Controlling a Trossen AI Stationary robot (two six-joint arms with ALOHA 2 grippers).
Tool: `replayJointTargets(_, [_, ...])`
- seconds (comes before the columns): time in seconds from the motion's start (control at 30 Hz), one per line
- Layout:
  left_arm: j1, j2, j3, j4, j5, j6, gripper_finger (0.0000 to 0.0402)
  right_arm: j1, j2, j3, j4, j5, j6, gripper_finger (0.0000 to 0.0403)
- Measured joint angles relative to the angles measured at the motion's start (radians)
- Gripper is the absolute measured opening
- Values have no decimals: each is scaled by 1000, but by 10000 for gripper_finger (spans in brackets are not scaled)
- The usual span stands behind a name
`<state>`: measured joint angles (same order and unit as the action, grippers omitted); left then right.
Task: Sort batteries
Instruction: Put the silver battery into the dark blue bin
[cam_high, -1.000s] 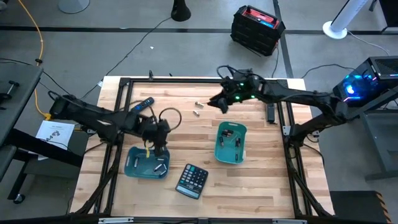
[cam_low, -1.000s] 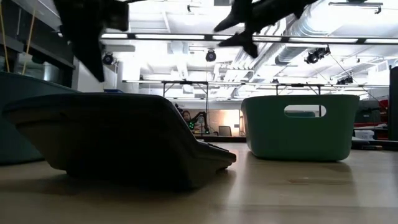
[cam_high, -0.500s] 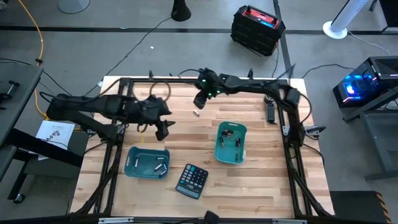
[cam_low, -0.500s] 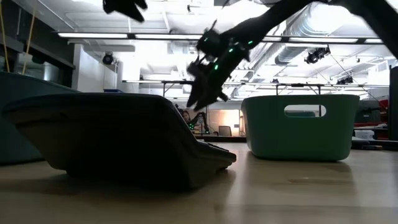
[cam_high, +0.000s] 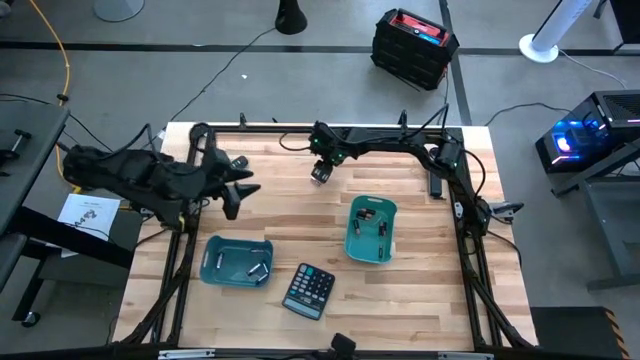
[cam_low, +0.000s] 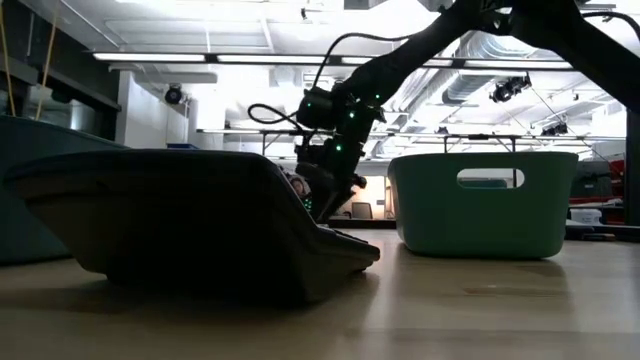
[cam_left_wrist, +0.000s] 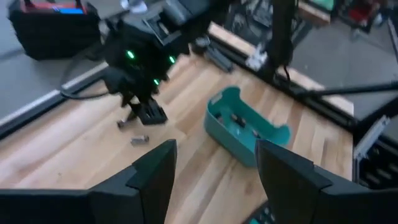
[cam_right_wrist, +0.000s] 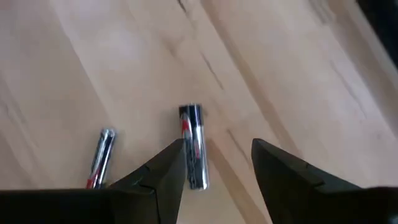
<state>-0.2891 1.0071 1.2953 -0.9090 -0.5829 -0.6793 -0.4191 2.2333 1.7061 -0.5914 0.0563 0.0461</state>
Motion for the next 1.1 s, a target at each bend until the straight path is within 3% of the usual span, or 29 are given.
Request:
replayJointTargets(0.17, [-23, -44, 0, 33, -62, 0, 209, -3, 3, -2, -68, -5, -21, 113])
replayJointTargets(0.27, [-26, -72, 0, 130, -69, 45, 209, 0, 3, -2, -78, -37, -53, 59])
replayJointTargets(0.37, [-26, -98, 0, 251, -89, 143, 209, 3, 2, -1, -90, -51, -64, 35])
replayJointTargets(0.53, [-26, -131, 1, 390, -96, 266, 209, 9, 0, 0, -112, -69, -53, 38])
replayJointTargets(0.8, [-27, -152, 1, 417, -66, 262, 209, 12, 21, 0, -146, -123, -12, 81])
replayJointTargets(0.97, [-29, -155, 1, 448, -24, 270, 209, 27, 63, 4, -163, -96, 18, 117])
replayJointTargets(1.1, [-43, -157, 1, 453, -23, 274, 209, 42, 80, 8, -191, -95, 24, 87])
